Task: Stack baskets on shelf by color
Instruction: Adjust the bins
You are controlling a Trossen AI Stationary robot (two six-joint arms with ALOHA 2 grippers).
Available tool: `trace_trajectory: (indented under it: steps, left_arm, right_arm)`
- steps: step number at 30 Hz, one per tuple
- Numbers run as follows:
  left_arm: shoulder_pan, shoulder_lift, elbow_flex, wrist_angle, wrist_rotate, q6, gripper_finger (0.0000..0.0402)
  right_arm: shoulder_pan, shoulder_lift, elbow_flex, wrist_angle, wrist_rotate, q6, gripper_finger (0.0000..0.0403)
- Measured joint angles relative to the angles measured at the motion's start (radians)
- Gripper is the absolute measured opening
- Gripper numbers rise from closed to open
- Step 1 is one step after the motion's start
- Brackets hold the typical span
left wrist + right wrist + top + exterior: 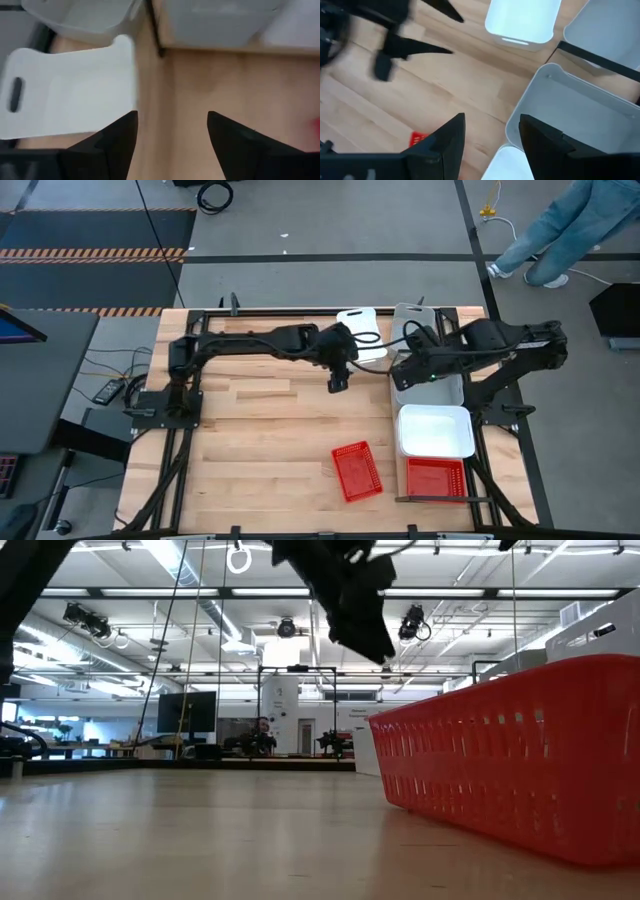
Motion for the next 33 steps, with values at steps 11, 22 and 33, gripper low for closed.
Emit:
trace_trajectory:
  steps: [11,22,33]
  left_arm:
    - [0.075,0.102,0.000,0.030,-0.025,0.029,0.0248]
    - [0.072,0.156,0.000,0.113,-0.015,0.034,0.0247]
    - [0.073,0.228,0.001,0.145,-0.013,0.072,0.0248]
  right_arm:
    - [0.047,-0.014,0.000,0.007,0.079,0.126,0.0191]
    - [0.046,-0.053,0.000,0.115,0.098,0.229,0.0190]
    - [0.046,-0.047,0.000,0.193,0.110,0.230,0.0190]
